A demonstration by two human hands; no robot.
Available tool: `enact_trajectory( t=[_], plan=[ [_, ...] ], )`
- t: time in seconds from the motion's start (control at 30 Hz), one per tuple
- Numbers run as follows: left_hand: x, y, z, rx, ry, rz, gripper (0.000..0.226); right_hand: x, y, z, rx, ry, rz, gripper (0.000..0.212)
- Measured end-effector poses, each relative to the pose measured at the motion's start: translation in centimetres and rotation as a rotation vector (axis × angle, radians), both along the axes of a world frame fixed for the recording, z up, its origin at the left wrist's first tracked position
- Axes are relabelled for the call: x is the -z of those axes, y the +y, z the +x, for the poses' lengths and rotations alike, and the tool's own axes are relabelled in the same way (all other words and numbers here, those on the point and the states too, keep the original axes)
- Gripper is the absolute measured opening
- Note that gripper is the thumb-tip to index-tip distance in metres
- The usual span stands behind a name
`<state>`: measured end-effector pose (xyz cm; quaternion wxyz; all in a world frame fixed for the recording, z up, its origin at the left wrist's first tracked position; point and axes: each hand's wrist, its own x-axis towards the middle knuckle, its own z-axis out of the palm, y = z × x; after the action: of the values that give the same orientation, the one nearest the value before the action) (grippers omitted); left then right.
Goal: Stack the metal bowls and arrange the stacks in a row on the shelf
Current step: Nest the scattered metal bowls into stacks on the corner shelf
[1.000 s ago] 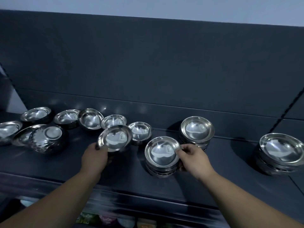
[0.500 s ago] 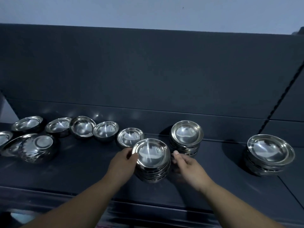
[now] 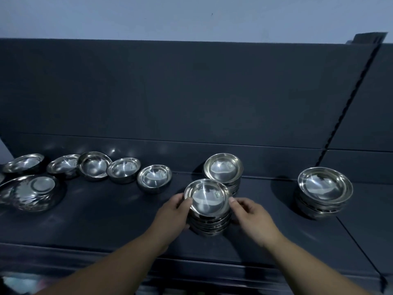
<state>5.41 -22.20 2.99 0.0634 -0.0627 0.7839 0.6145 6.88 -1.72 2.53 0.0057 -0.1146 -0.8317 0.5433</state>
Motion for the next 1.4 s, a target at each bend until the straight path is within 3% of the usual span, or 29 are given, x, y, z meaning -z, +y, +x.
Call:
enact_trajectory(
  t=[0.1,0.23,0.6,0.87,1.1,1.4],
  plan=[
    [0.1,0.9,0.1,-0.004,0.006,0.017,0.026,-1.0,1.1,0.1,0.015,0.051,0.133,0.034],
    [0.1,0.1,0.5,-0.02,0.084,-0.182,0.038,-2.9,1.2,-0.1,-0.016,0.202,0.338,0.046],
    [0.7,-12.9,-1.3,-0.203,0.082,-0.509,0.052,-5.9,-9.4,-3.4,-0.322,0.397,0.529,0.045],
    [1.8,-23.8,-4.0,-0.219,0.023,-0.571,0.056,-2.7,-18.7,-7.7,-0.393,0.127,0.558,0.06],
    [2.2,-28.1,-9.7,-0.049,0.03,-0.601,0.057,0.2,-22.7,-11.4,-0.159,-0.022,0.626,0.064],
    [3.7,-26.2,-15.2,0.076,0.029,-0.563,0.064,2.2,-23.5,-13.2,0.039,-0.16,0.652,0.073]
  ],
)
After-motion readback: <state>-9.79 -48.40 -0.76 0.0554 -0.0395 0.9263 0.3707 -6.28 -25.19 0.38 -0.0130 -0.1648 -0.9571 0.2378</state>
